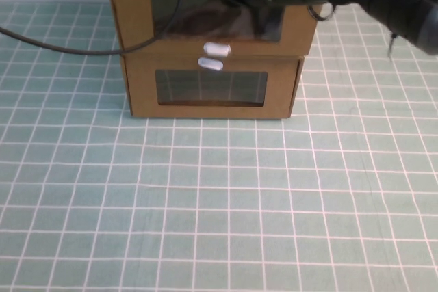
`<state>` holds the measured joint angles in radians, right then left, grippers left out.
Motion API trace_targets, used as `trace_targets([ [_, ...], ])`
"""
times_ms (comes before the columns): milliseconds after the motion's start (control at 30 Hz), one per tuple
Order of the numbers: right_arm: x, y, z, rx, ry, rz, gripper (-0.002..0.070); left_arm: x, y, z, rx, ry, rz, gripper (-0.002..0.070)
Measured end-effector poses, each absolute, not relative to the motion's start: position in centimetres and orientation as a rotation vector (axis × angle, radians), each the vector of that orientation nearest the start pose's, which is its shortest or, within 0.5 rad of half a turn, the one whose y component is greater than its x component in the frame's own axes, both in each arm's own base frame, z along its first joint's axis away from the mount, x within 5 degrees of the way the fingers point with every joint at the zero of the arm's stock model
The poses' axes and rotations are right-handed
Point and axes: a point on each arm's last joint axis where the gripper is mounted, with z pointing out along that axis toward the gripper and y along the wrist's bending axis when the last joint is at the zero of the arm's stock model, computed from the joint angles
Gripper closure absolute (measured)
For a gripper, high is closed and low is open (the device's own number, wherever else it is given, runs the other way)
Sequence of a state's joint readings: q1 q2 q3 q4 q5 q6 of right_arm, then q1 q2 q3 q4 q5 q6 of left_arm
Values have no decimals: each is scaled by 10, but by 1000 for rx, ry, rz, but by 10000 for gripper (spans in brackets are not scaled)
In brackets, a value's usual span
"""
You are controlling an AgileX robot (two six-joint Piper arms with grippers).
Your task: Close the shoe box
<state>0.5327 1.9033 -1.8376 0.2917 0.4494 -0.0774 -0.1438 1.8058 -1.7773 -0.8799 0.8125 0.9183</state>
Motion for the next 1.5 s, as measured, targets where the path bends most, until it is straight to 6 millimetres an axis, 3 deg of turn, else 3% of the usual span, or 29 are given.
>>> trace_targets([
  [267,401,249,356,-414,1978,586,687,406,-110,387,718,1924,-572,680],
  [433,382,240,376,-458,2030,593,687,400,-109,394,726,1913,-562,680],
  [633,329,213,428,-560,2088,575,687,372,-103,420,749,1930,-583,680],
  [800,277,178,467,-600,2146,494,687,350,-96,435,770,1920,-529,680],
  [933,235,152,481,-594,2172,472,687,322,-90,441,752,1884,-476,680],
  [1033,191,125,482,-586,2155,468,687,291,-83,436,715,1849,-428,680],
  [1133,151,101,468,-578,2151,469,687,253,-76,431,678,1794,-369,680],
  [1267,105,79,430,-567,2157,526,687,195,-64,420,606,1714,-312,680],
  [1500,49,49,372,-513,2039,607,687,111,-47,368,524,1630,-259,680],
])
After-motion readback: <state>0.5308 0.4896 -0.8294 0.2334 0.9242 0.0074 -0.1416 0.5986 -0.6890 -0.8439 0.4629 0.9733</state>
